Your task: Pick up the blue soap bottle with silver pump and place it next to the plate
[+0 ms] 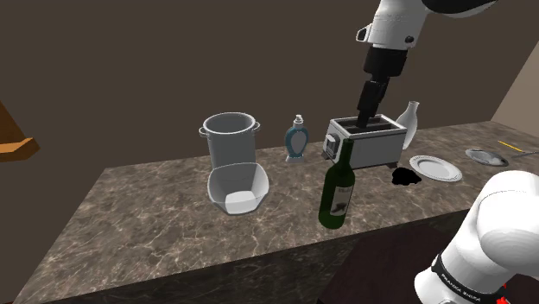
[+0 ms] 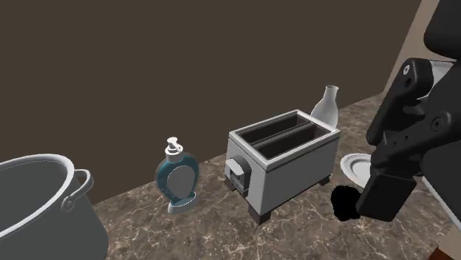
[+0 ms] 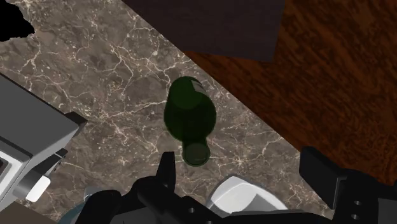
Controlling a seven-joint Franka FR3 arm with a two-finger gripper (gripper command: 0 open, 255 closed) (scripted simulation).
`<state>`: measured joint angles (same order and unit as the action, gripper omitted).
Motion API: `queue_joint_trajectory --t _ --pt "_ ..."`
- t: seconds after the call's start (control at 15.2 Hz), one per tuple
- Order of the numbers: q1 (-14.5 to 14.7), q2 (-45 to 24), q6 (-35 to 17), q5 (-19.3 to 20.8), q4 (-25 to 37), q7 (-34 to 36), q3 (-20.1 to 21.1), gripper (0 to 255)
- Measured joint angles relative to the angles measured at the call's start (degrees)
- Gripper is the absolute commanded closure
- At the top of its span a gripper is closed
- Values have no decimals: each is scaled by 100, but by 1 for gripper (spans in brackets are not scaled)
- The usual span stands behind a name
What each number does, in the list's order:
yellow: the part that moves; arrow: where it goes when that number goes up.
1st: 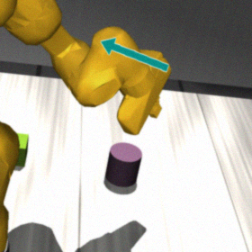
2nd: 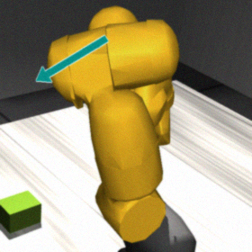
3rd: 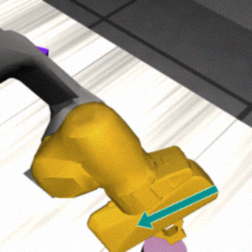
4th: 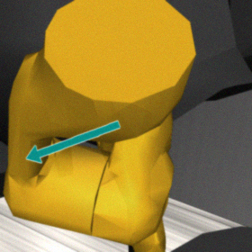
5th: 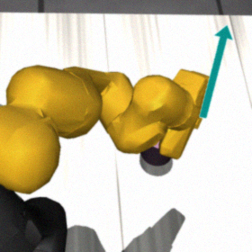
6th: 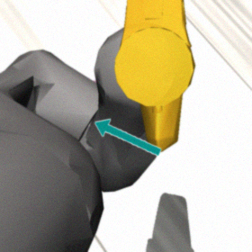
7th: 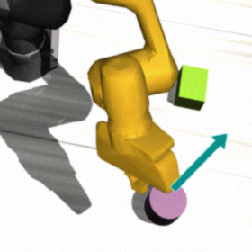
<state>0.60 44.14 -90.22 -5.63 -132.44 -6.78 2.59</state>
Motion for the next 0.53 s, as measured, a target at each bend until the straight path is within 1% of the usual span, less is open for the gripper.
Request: queue_joint_trajectory --t 0.07,0.2,0.53 --pt "0 0 0 0 0 0 0 0" --pt "-36 -212 -136 27 79 -17 -30 0" --pt "-199 -1059 -784 162 283 -186 -236 0"
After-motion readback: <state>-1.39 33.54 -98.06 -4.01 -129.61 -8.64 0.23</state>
